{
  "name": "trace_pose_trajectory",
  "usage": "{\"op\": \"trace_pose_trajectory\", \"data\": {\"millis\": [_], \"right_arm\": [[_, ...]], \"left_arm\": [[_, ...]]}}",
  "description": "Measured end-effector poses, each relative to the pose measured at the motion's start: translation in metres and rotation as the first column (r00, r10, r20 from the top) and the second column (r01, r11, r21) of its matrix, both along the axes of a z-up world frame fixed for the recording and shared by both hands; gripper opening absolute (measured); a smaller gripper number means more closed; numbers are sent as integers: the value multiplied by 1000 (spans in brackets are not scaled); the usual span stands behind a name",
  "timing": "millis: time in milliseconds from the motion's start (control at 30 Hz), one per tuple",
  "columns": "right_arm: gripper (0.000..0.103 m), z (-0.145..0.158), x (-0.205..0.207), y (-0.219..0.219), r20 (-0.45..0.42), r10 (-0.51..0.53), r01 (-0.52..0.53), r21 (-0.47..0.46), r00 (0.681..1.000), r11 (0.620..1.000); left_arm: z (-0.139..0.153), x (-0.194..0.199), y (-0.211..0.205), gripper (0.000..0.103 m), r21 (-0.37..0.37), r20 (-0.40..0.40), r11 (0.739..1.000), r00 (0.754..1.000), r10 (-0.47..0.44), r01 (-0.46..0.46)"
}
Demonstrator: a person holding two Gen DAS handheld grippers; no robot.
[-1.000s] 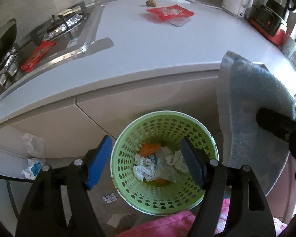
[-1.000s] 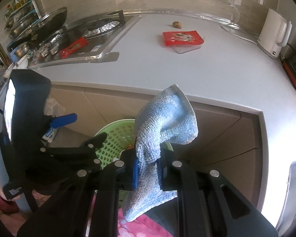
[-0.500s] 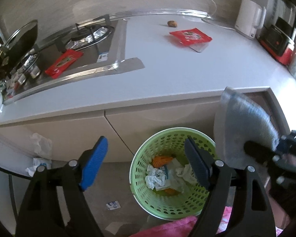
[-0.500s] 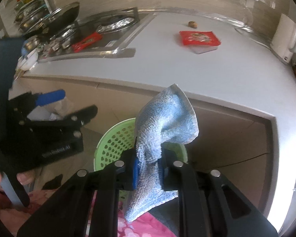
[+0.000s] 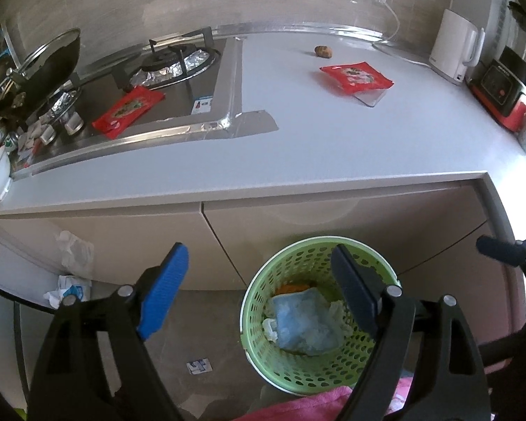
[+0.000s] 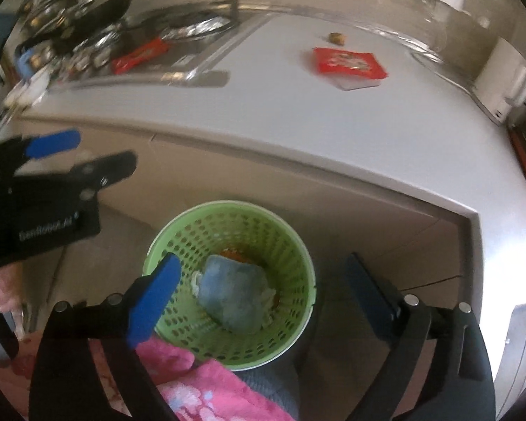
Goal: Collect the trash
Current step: 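Move both tools back over the counter toward the potato and red bag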
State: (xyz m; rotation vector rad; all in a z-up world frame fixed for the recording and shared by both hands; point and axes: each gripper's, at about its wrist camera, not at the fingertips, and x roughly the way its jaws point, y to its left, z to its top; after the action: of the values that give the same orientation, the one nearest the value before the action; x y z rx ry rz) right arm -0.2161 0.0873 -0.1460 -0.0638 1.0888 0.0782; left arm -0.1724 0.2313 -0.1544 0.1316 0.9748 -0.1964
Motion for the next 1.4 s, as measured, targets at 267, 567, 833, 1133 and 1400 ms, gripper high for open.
{"op": "trace_pose_trajectory", "data": {"millis": [267,567,833,1133,1400], "right_arm": [[94,3,6,-31,-11,-111,111,35,994,993],[96,6,13,-62,-9,-167,168,27,986,985],[96,5,31,-100,-8,-197,197,30,980,980],[96,4,75,-154,-3,-182,182,38,983,983],[97,-2,141,-200,27,-151,149,57,988,987]], "left_arm": [[7,8,-8,86,-1,23,1000,1000,-15,15],[9,34,-37,86,-13,23,998,998,-65,65],[14,80,-87,89,-37,55,993,992,-114,116],[23,174,-151,92,20,98,995,990,-103,102],[21,293,-196,92,6,48,1000,999,19,-20]]}}
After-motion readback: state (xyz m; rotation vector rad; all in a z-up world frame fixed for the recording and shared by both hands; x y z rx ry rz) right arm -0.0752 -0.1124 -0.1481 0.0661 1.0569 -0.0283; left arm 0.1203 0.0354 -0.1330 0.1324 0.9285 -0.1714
